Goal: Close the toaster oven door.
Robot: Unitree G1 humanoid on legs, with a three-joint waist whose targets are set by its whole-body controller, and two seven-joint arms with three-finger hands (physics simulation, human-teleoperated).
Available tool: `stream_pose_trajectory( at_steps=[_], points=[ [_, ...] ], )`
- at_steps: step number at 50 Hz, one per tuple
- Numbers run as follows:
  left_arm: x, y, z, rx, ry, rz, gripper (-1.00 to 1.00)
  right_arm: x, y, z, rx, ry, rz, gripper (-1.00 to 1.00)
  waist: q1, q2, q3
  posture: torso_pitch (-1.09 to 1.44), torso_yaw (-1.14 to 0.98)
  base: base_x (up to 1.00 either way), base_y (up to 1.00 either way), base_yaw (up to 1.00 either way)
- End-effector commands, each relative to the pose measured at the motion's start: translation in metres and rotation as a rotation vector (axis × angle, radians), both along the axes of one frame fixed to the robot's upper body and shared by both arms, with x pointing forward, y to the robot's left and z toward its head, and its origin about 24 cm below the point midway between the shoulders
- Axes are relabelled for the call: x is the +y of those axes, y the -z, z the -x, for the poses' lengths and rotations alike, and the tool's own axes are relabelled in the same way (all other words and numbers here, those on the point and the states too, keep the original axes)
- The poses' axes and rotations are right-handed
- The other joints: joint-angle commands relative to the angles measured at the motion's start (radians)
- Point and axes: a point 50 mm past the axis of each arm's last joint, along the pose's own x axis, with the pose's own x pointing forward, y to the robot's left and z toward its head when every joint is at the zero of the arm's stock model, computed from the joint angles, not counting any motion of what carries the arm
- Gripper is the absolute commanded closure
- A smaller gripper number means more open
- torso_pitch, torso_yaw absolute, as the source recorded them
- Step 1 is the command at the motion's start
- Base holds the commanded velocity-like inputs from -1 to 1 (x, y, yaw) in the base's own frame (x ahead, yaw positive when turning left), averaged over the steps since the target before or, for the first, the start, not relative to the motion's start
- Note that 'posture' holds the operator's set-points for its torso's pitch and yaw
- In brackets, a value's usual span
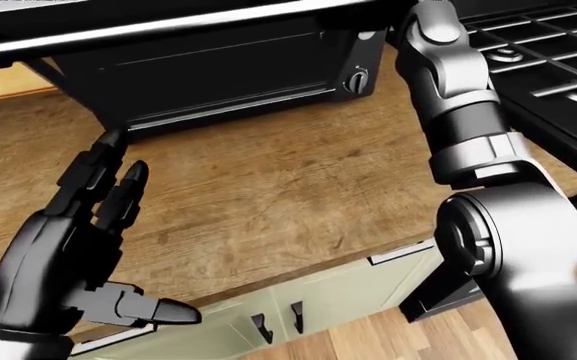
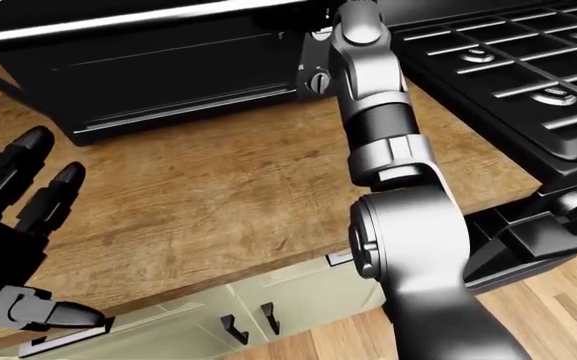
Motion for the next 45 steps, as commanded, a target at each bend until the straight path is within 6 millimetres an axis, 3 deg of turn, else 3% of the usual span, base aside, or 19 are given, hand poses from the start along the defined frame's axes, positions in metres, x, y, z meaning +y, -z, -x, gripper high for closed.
stream_pose_trajectory(
  at_steps=[1, 25, 45],
  points=[
    [-0.003, -0.009, 0.001, -0.068, 0.001, -0.021, -1.0, -0.005, -0.05, 0.019, -0.205, -0.002, -0.054, -1.0, -0.004, 0.004, -0.034, 0.0, 0.0, 0.0, 0.0, 0.0],
    [-0.028, -0.03, -0.022, -0.112, 0.07, -0.08, -1.0, -0.006, -0.055, 0.02, -0.212, 0.001, -0.057, -1.0, -0.01, 0.016, -0.035, 0.0, 0.0, 0.0, 0.0, 0.0],
    [-0.035, -0.035, -0.038, -0.124, 0.096, -0.124, -1.0, -0.007, -0.055, 0.02, -0.211, 0.004, -0.064, -1.0, -0.015, 0.005, -0.036, 0.0, 0.0, 0.0, 0.0, 0.0]
  ],
)
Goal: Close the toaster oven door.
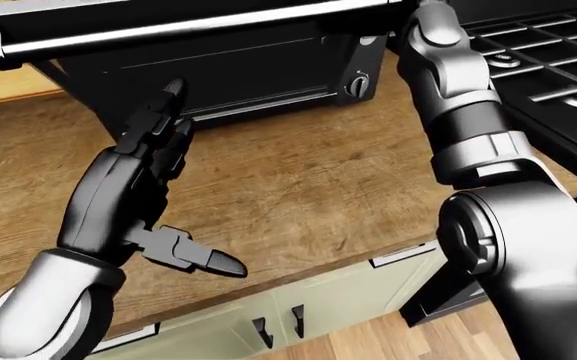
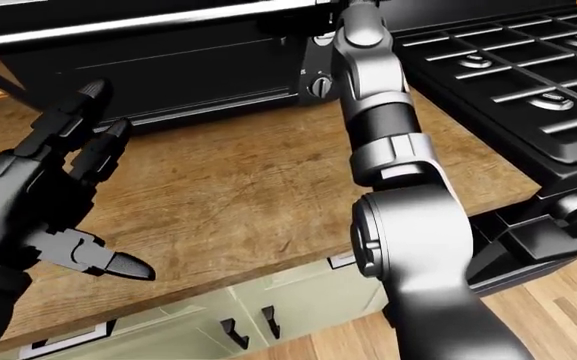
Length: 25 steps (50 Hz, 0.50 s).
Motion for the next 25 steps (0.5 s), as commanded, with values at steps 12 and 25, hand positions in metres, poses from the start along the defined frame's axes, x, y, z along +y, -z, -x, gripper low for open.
stream_pose_trajectory(
  at_steps=[12, 25],
  points=[
    [-0.007, -0.009, -0.009, -0.06, 0.009, -0.039, -1.0, -0.004, -0.06, 0.022, -0.245, -0.005, -0.06, -1.0, -0.003, -0.01, -0.044, 0.0, 0.0, 0.0, 0.0, 0.0],
    [-0.01, -0.008, -0.027, -0.048, 0.015, -0.058, -1.0, -0.004, -0.065, 0.024, -0.251, -0.005, -0.064, -1.0, -0.001, -0.02, -0.045, 0.0, 0.0, 0.0, 0.0, 0.0]
  ],
)
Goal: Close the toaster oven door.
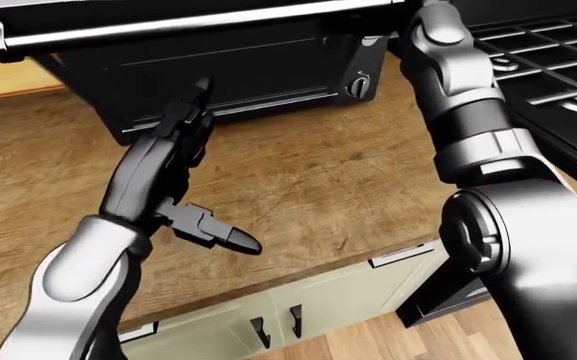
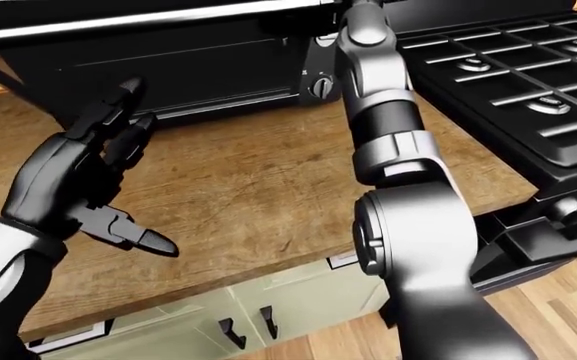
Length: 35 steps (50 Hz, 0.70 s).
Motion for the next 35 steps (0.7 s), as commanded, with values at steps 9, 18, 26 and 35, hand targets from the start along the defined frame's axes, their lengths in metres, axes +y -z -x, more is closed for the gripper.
stream_pose_trajectory(
  at_steps=[9, 18, 26, 35],
  points=[
    [-0.003, -0.012, -0.007, -0.078, -0.002, -0.02, -1.0, -0.001, -0.064, 0.025, -0.266, -0.018, -0.063, -1.0, 0.0, -0.01, -0.051, 0.0, 0.0, 0.0, 0.0, 0.0],
    [-0.001, -0.02, -0.017, -0.086, -0.009, -0.02, -1.0, -0.002, -0.063, 0.024, -0.265, -0.016, -0.066, -1.0, 0.0, -0.014, -0.051, 0.0, 0.0, 0.0, 0.0, 0.0],
    [0.004, -0.027, -0.031, -0.091, -0.028, -0.019, -1.0, -0.002, -0.063, 0.024, -0.266, -0.016, -0.066, -1.0, 0.001, -0.015, -0.052, 0.0, 0.0, 0.0, 0.0, 0.0],
    [0.006, -0.03, -0.041, -0.092, -0.036, -0.027, -1.0, -0.002, -0.066, 0.025, -0.27, -0.012, -0.069, -1.0, 0.0, -0.015, -0.051, 0.0, 0.0, 0.0, 0.0, 0.0]
  ],
)
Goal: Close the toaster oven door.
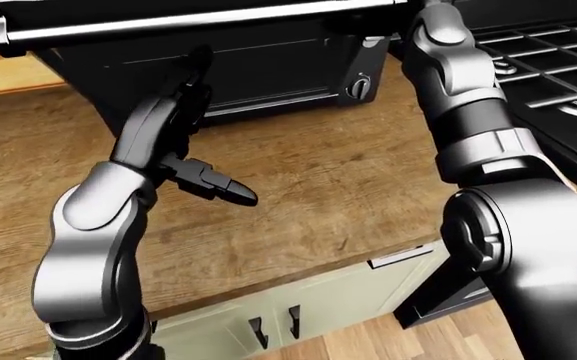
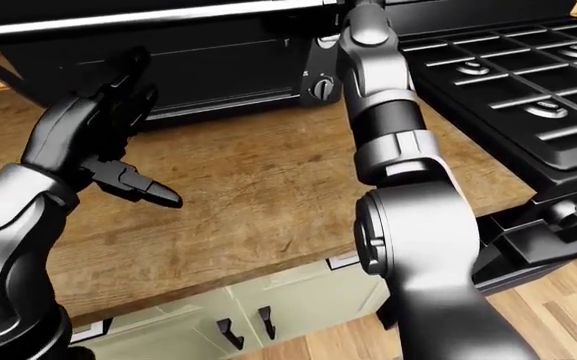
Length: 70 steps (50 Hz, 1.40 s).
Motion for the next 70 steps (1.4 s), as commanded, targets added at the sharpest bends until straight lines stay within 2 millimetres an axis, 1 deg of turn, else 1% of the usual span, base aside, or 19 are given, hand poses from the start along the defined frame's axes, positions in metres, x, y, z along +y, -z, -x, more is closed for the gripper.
stream_pose_trajectory(
  at_steps=[1, 7, 9, 15, 18, 26, 33, 39, 46, 52, 55, 62, 66, 70],
  points=[
    [0.002, -0.014, 0.002, -0.086, -0.014, -0.012, -1.0, 0.0, -0.067, 0.026, -0.282, -0.017, -0.057, -1.0, -0.002, -0.002, -0.051, 0.0, 0.0, 0.0, 0.0, 0.0],
    [0.004, -0.019, -0.002, -0.092, -0.021, -0.013, -1.0, 0.0, -0.068, 0.025, -0.279, 0.003, -0.054, -1.0, 0.0, -0.003, -0.052, 0.0, 0.0, 0.0, 0.0, 0.0],
    [0.004, -0.024, -0.004, -0.097, -0.024, -0.007, -1.0, 0.0, -0.067, 0.025, -0.277, 0.006, -0.053, -1.0, 0.001, -0.003, -0.052, 0.0, 0.0, 0.0, 0.0, 0.0],
    [0.003, -0.023, -0.007, -0.09, -0.018, -0.014, -1.0, -0.002, -0.068, 0.025, -0.279, 0.019, -0.057, -1.0, 0.002, -0.004, -0.051, 0.0, 0.0, 0.0, 0.0, 0.0],
    [0.004, -0.029, -0.013, -0.095, -0.024, -0.009, -1.0, -0.002, -0.063, 0.024, -0.27, 0.029, -0.056, -1.0, 0.004, -0.005, -0.052, 0.0, 0.0, 0.0, 0.0, 0.0],
    [0.004, -0.032, -0.021, -0.097, -0.027, -0.009, -1.0, -0.005, -0.061, 0.023, -0.263, 0.046, -0.057, -1.0, 0.007, -0.006, -0.053, 0.0, 0.0, 0.0, 0.0, 0.0],
    [0.007, -0.043, -0.028, -0.11, -0.037, -0.005, -1.0, -0.007, -0.06, 0.022, -0.26, 0.073, -0.059, -1.0, 0.008, -0.007, -0.054, 0.0, 0.0, 0.0, 0.0, 0.0],
    [0.009, -0.048, -0.032, -0.118, -0.041, -0.014, -1.0, -0.015, -0.052, 0.02, -0.231, 0.153, -0.036, -1.0, 0.007, -0.008, -0.053, 0.0, 0.0, 0.0, 0.0, 0.0],
    [0.011, -0.052, -0.036, -0.127, -0.048, -0.014, -1.0, -0.017, -0.054, 0.02, -0.231, 0.166, -0.038, -1.0, 0.008, -0.01, -0.051, 0.0, 0.0, 0.0, 0.0, 0.0],
    [0.014, -0.059, -0.044, -0.136, -0.057, -0.026, -1.0, -0.022, -0.052, 0.02, -0.235, 0.205, -0.021, -1.0, 0.004, -0.01, -0.051, 0.0, 0.0, 0.0, 0.0, 0.0],
    [0.015, -0.063, -0.048, -0.144, -0.062, -0.025, -1.0, -0.023, -0.051, 0.02, -0.233, 0.207, -0.021, -1.0, 0.002, -0.011, -0.052, 0.0, 0.0, 0.0, 0.0, 0.0],
    [0.014, -0.064, -0.052, -0.146, -0.058, -0.035, -1.0, -0.024, -0.052, 0.02, -0.235, 0.213, -0.022, -1.0, -0.001, -0.014, -0.053, 0.0, 0.0, 0.0, 0.0, 0.0],
    [0.016, -0.07, -0.056, -0.152, -0.063, -0.036, -1.0, -0.024, -0.053, 0.021, -0.237, 0.213, -0.024, -1.0, 0.0, -0.013, -0.053, 0.0, 0.0, 0.0, 0.0, 0.0],
    [0.017, -0.071, -0.06, -0.153, -0.068, -0.041, -1.0, -0.024, -0.054, 0.021, -0.237, 0.212, -0.025, -1.0, 0.001, -0.013, -0.053, 0.0, 0.0, 0.0, 0.0, 0.0]
  ],
)
